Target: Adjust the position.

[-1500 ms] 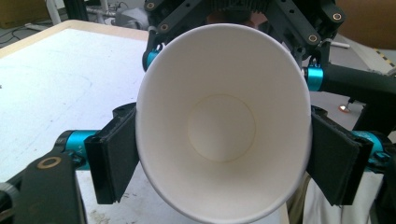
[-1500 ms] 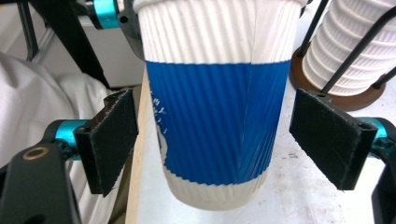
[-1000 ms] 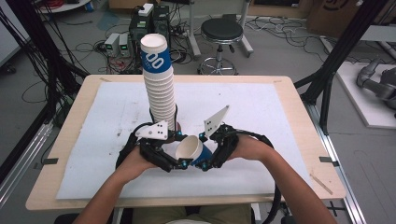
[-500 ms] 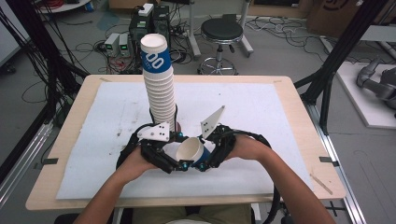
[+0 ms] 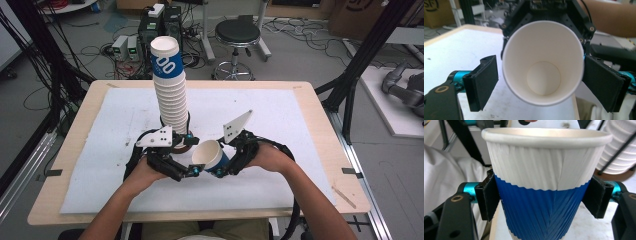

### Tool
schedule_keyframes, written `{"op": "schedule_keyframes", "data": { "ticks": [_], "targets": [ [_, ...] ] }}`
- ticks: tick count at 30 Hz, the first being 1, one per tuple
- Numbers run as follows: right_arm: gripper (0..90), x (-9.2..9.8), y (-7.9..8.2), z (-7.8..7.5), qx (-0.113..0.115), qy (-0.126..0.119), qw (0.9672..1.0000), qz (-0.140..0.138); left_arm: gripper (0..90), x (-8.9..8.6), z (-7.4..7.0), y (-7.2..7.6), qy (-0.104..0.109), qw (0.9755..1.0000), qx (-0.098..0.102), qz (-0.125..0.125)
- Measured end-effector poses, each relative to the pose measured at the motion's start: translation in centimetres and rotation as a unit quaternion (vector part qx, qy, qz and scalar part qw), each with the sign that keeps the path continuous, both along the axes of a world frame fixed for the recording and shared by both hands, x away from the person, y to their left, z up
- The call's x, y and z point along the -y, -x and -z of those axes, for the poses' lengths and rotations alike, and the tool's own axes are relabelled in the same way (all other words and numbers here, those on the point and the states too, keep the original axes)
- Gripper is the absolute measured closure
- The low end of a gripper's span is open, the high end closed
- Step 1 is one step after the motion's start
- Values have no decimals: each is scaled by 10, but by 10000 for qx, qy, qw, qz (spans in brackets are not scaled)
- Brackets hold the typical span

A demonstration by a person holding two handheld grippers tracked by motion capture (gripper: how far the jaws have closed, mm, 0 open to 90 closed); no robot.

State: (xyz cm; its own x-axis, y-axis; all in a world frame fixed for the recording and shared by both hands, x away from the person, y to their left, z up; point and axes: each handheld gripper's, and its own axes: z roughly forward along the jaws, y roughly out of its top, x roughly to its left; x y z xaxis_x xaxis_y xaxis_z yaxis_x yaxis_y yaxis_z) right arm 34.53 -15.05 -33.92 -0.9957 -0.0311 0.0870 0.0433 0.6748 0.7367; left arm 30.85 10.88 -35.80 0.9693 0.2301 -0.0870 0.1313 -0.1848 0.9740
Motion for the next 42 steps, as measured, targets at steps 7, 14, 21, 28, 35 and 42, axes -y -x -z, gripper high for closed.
{"op": "schedule_keyframes", "data": {
  "ticks": [7,14,21,28,35,42],
  "targets": [
    [251,23,-4,3,54,-430,9980,461,143,-21,5,-7,591,9974,-196,-349],
    [251,49,-3,3,324,-1003,9883,1104,143,-44,14,-9,502,9948,-172,-874],
    [252,73,-1,7,479,-1657,9693,1752,143,-67,22,-8,423,9900,-135,-1341],
    [247,97,4,17,728,-1963,9451,2509,143,-86,24,-12,595,9830,-60,-1739],
    [247,111,8,21,1184,-1907,9226,3136,143,-95,28,-14,611,9795,-38,-1917],
    [246,116,6,23,1227,-1927,9117,3416,142,-100,27,-14,679,9775,-72,-1996]
  ]
}}
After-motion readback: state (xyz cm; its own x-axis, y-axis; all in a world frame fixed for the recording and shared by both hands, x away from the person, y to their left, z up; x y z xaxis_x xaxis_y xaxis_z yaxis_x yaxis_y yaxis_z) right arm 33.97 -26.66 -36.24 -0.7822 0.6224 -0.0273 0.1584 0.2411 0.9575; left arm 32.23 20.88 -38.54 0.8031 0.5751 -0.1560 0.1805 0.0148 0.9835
